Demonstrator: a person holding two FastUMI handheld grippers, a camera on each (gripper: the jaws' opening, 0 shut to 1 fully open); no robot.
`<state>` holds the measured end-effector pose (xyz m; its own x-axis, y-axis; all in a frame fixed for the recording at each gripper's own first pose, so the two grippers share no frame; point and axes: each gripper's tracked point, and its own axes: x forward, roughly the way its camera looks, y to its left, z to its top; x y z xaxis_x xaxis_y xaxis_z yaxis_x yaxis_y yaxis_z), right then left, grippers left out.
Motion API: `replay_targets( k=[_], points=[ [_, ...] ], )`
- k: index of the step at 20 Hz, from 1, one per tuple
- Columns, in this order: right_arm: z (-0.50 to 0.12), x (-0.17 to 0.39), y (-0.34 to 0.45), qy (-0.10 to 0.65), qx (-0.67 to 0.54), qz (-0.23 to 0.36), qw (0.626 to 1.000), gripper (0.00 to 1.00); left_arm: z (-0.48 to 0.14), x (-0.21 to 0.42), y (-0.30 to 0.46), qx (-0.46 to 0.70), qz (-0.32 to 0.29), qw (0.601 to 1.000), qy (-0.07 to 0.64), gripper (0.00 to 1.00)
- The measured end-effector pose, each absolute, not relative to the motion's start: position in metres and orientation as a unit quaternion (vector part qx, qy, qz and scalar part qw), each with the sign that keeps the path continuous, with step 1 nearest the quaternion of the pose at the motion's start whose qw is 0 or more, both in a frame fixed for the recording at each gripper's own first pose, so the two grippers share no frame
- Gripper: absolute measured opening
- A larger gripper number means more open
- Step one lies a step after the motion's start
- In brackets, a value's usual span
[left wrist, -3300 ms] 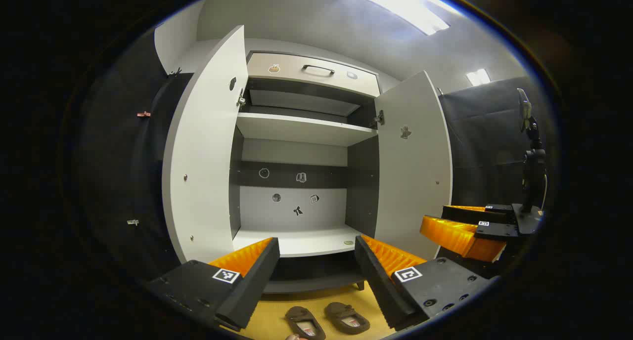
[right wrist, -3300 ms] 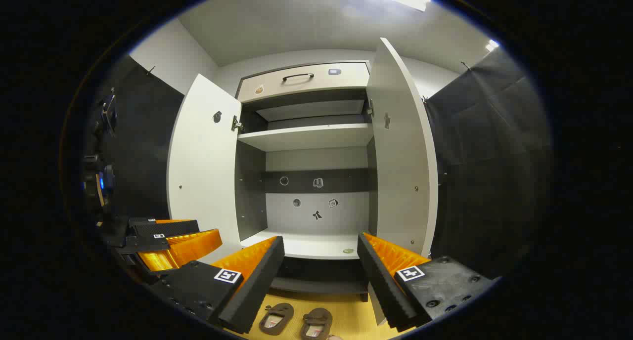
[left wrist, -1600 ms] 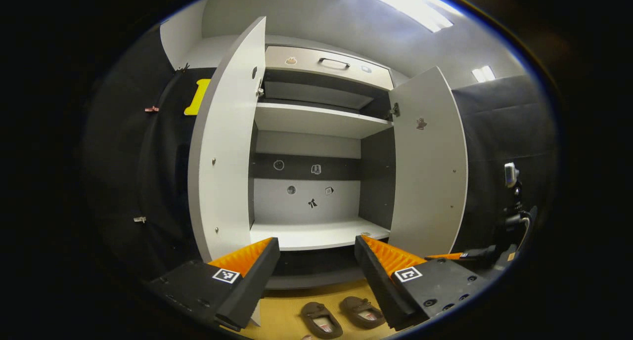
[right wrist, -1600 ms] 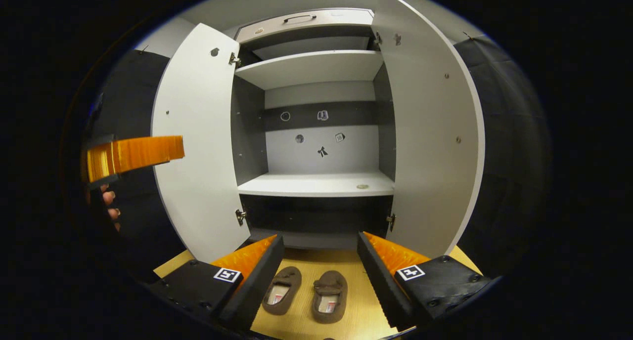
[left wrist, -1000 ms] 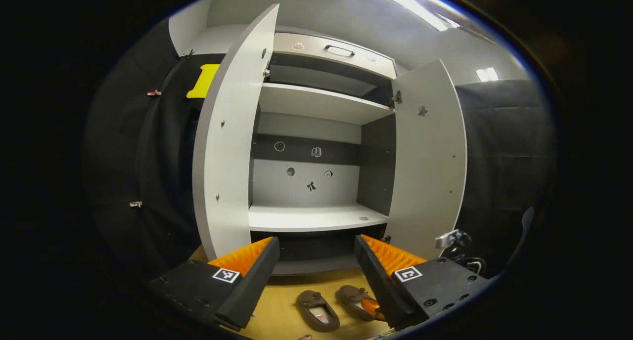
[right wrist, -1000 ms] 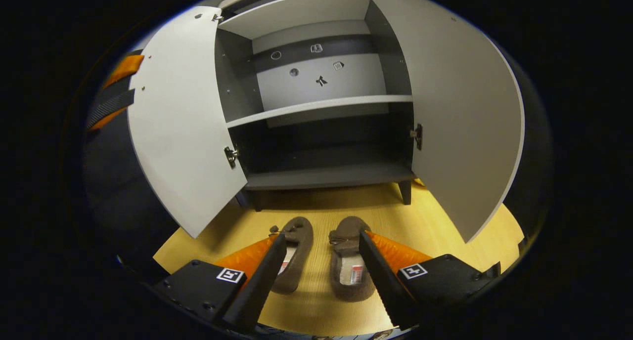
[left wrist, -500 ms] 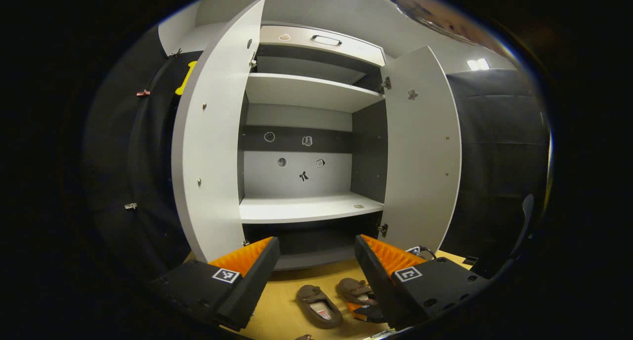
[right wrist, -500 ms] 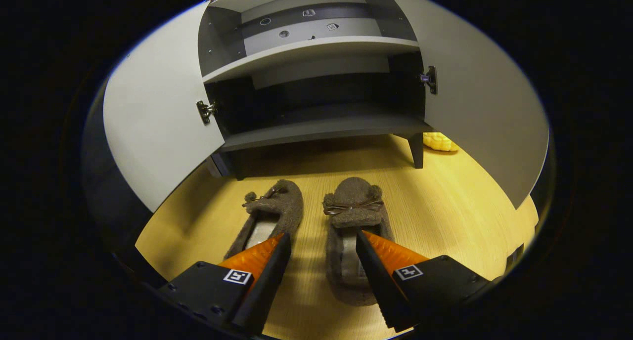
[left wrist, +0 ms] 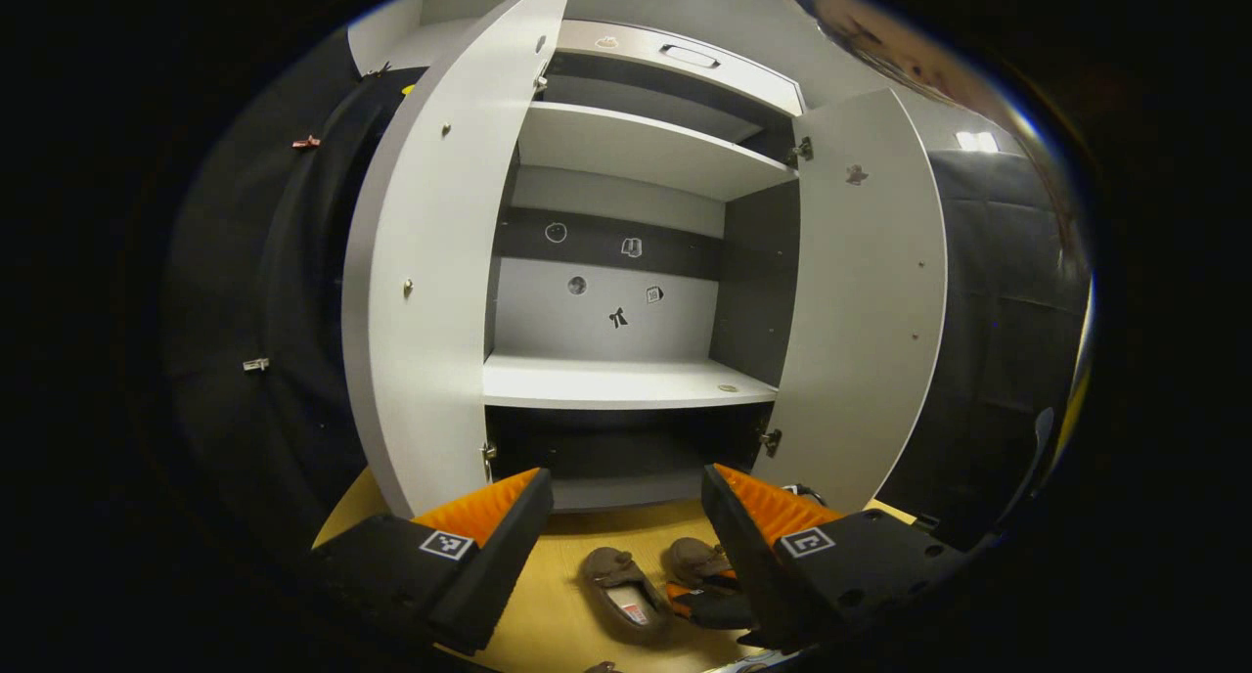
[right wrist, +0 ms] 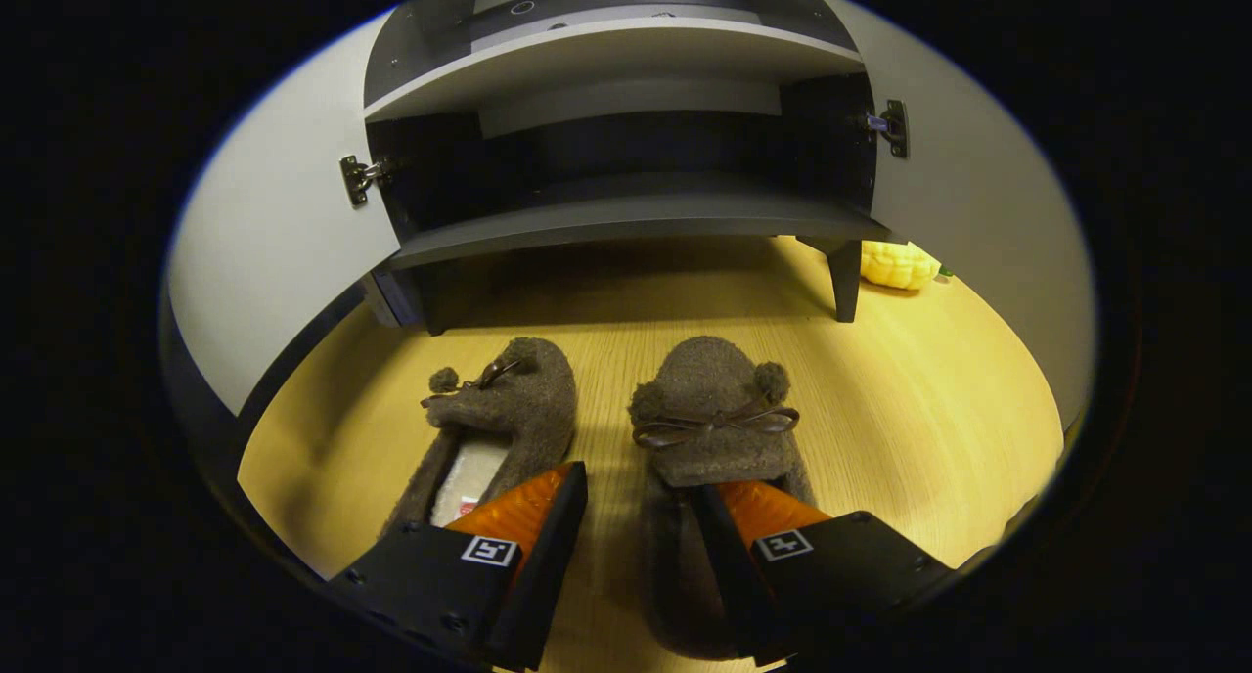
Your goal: Grab one shoe with the right hand and put it into the shoe cabinet, grab the other shoe with the left hand and put it into the shoe cabinet; then close the right door with the right hand and the left door with the left hand.
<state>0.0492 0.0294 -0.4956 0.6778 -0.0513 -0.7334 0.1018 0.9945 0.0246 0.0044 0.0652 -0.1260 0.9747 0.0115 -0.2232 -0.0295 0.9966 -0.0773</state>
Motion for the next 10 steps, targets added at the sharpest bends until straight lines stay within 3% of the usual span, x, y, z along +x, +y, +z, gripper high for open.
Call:
replay_targets(
  k=[3, 6, 9, 10],
  points=[
    [-0.504, 0.056, 0.022, 0.413, 0.023, -0.057, 0.909, 0.67, -0.133, 0.009, 0.067, -0.044, 0.009, 0.992, 0.120, 0.97],
    [-0.510, 0.065, 0.017, 0.415, 0.017, -0.066, 0.907, 0.53, -0.136, 0.013, 0.068, -0.048, 0.009, 0.991, 0.124, 0.97],
    [-0.517, 0.070, 0.013, 0.416, 0.006, -0.064, 0.907, 0.52, -0.137, 0.016, 0.069, -0.047, 0.009, 0.991, 0.125, 0.97],
    [-0.517, 0.071, 0.010, 0.416, 0.000, -0.068, 0.907, 0.42, -0.138, 0.016, 0.069, -0.048, 0.010, 0.991, 0.126, 0.97]
  ],
)
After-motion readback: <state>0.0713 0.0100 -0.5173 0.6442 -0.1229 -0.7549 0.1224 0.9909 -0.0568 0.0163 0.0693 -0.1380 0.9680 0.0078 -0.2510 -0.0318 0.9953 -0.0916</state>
